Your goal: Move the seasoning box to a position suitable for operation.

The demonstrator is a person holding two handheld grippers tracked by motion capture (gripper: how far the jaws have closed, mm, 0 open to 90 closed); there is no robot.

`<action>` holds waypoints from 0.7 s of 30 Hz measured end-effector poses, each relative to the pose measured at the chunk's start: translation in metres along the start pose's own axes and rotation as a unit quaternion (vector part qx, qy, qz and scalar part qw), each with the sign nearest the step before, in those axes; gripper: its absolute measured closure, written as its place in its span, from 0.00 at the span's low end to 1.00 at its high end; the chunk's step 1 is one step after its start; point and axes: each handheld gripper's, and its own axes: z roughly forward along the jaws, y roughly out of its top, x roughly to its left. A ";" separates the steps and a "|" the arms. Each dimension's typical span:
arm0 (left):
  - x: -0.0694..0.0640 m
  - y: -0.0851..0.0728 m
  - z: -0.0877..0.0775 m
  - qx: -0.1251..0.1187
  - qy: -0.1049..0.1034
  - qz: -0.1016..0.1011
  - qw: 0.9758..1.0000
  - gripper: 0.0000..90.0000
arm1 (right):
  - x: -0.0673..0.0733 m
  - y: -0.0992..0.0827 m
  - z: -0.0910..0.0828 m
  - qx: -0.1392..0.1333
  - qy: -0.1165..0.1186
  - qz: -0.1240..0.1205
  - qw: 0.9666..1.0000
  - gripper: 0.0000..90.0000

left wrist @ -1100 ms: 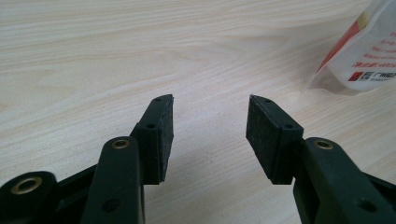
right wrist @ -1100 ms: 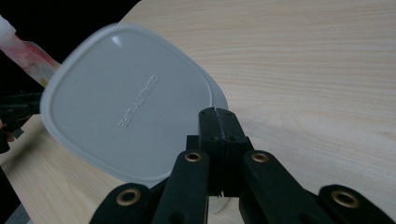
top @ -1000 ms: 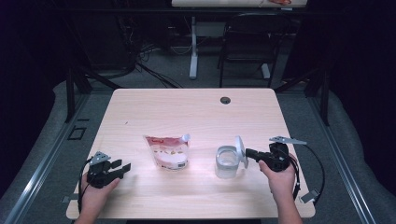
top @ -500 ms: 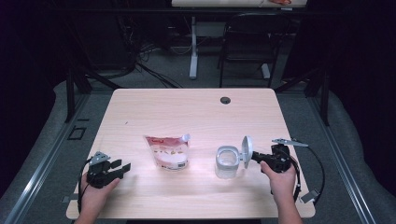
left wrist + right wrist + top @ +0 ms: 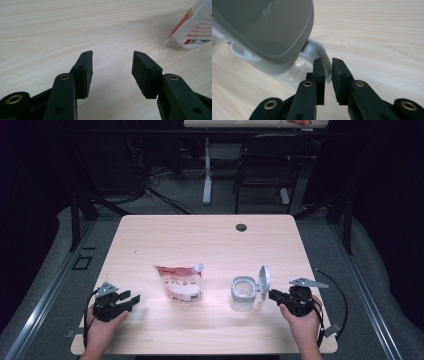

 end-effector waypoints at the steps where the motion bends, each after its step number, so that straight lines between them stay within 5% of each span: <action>1: 0.000 0.000 0.000 0.000 0.000 0.000 1.000 0.57 | 0.002 -0.002 0.000 0.007 -0.003 -0.004 1.000 0.88; 7: -0.001 0.001 0.000 0.003 -0.001 0.002 1.000 0.57 | 0.010 -0.009 0.006 0.029 -0.015 -0.028 0.999 0.86; 21: -0.001 0.000 0.000 0.005 0.000 0.003 1.000 0.57 | 0.010 -0.008 0.018 0.031 -0.017 -0.032 0.999 0.91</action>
